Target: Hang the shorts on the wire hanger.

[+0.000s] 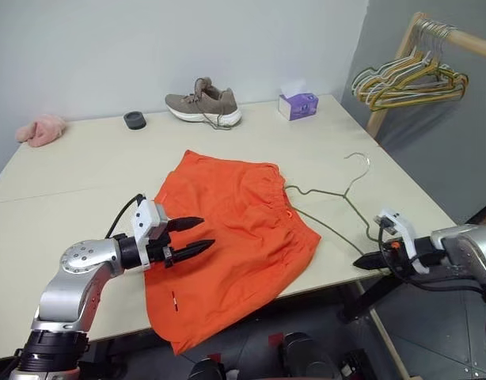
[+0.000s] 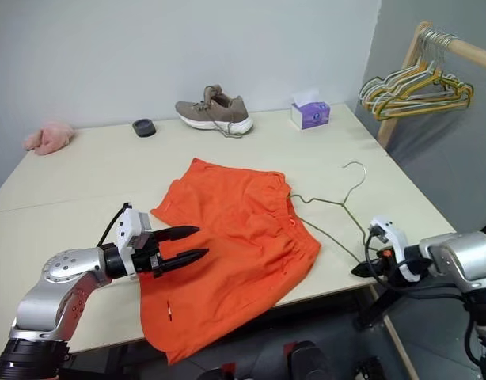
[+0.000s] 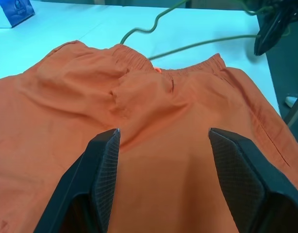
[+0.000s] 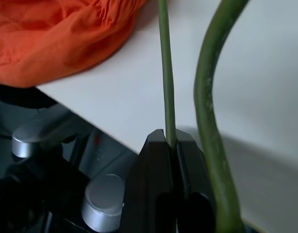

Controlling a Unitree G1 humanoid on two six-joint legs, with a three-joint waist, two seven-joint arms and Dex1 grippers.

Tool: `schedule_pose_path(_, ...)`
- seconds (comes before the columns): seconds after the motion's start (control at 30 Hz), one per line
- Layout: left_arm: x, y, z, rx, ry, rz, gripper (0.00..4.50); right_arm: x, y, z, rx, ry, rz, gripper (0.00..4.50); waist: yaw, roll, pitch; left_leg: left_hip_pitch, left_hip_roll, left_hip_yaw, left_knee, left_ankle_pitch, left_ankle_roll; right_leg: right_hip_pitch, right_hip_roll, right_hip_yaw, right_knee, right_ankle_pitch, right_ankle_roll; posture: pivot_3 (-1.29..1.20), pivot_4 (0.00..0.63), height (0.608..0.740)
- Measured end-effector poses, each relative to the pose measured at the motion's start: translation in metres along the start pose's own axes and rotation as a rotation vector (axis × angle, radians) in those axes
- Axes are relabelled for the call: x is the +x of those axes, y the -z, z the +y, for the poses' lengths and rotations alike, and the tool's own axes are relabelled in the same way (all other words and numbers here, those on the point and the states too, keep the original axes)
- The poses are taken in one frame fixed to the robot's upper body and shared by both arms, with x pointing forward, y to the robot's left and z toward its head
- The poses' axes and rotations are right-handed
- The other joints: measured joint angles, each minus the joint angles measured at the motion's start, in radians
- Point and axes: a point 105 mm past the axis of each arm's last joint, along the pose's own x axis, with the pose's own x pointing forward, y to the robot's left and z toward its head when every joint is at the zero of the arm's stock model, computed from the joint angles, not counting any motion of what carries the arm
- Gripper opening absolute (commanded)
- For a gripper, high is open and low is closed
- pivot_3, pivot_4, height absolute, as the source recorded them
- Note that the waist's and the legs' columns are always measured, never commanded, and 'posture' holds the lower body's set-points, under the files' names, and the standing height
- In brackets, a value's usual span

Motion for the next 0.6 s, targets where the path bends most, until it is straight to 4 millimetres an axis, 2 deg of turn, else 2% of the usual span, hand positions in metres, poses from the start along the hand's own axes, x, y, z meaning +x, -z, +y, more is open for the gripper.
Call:
schedule_pose_path(0.27, 0.0, 0.0, 0.0, 0.016, -0.008, 0.002, 3.07, 0.018, -0.018, 0.008, 0.128, -0.04, 0.001, 0.0, 0.008, 0.001, 0.004, -0.002, 0.0, 0.0, 0.0, 0.0, 0.0, -0.002, 0.0, 0.0, 0.0, 0.003, 0.006, -0.2, 0.066, 0.74)
schedule_pose_path(0.6, 0.004, 0.002, -0.001, 0.019, -0.01, 0.002, 3.07, 0.046, -0.054, 0.015, 0.288, -0.083, -0.091, 0.0, 0.009, 0.001, 0.004, -0.009, 0.0, 0.0, 0.0, 0.0, 0.0, -0.008, 0.001, 0.0, 0.001, 0.004, 0.007, -0.19, 0.052, 0.74)
